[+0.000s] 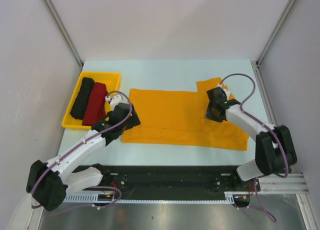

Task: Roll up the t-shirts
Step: Fold the T-shirt at the center of the board.

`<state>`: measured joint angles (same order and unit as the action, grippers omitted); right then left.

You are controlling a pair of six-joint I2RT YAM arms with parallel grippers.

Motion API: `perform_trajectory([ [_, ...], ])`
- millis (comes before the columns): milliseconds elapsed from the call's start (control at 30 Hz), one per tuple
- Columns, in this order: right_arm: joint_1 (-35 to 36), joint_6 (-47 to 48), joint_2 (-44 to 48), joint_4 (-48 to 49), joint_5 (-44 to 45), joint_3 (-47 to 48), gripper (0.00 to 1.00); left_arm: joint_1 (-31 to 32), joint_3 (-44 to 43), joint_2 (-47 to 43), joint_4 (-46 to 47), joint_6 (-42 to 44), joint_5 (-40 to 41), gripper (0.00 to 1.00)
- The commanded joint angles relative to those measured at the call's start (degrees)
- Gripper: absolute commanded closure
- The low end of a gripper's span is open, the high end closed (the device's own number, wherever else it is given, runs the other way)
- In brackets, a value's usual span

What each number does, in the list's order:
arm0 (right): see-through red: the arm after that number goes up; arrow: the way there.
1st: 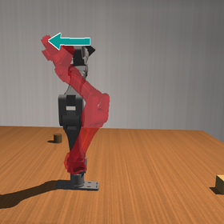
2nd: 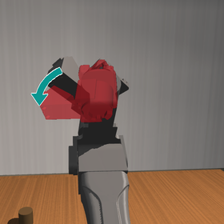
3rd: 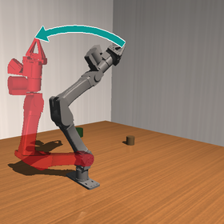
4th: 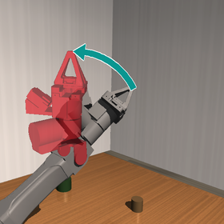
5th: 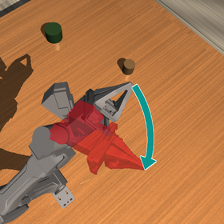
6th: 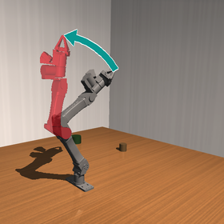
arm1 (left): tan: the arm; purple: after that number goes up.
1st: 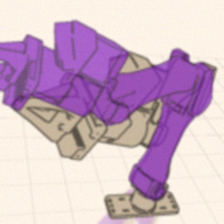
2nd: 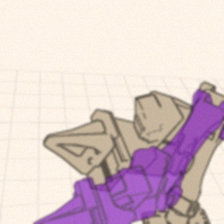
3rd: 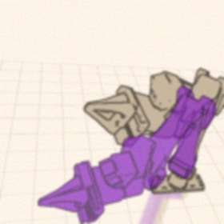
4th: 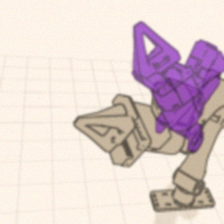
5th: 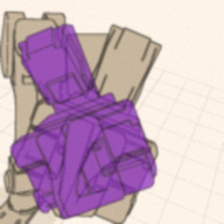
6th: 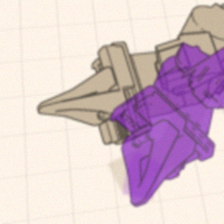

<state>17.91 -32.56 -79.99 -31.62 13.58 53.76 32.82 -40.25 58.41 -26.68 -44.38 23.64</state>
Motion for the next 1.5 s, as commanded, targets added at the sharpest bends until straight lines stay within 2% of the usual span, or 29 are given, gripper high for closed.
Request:
perform_trajectory([
  [0,6.6,-0.93,-8.59,3.31,6.54,5.47,0.57,-0.39,-3.69,4.33,3.38,5.88,-3.33,0.22],
  [300,8.45,-1.46,-16.43,4.63,7.95,9.78,0.55,-2.32,-4.75,8.29,5.58,6.76,-6.23,0.23],
  [600,8.63,-1.46,-20.21,5.07,6.89,10.49,0.62,-3.02,-5.36,10.32,6.2,7.03,-6.68,0.24],
  [667,8.54,-1.63,-20.39,4.55,7.16,10.58,0.67,-3.02,-5.28,10.76,6.11,6.94,-6.76,0.24],
  [733,8.63,-1.81,-20.39,4.2,7.24,10.58,0.78,-3.02,-5.28,10.93,6.28,6.59,-6.85,0.24],
  [833,9.51,-1.55,-19.86,3.93,7.68,10.58,0.9,-3.11,-5.02,11.28,6.55,6.32,-6.85,0.24],
  [1133,12.93,-1.28,-17.14,2.52,11.2,10.58,0.94,-3.11,-4.75,12.08,7.08,5.62,-7.03,0.25],
  [1267,14.26,-0.49,-17.04,3.58,11.56,10.58,0.89,-3.2,-4.66,12.51,7.86,5.36,-6.76,0.25],
  [1400,13.64,1.35,-16.26,4.46,10.33,10.49,0.72,-4.42,-6.33,14.53,8.39,5.53,-7.2,0.24],
  [1433,13.55,2.75,-14.95,5.15,9.71,10.49,0.63,-4.86,-7.29,15.84,8.57,5.62,-7.46,0.24],
  [1467,13.47,3.46,-13.98,5.68,9.62,10.58,0.59,-5.39,-8.0,16.64,8.92,5.79,-7.81,0.24],
])
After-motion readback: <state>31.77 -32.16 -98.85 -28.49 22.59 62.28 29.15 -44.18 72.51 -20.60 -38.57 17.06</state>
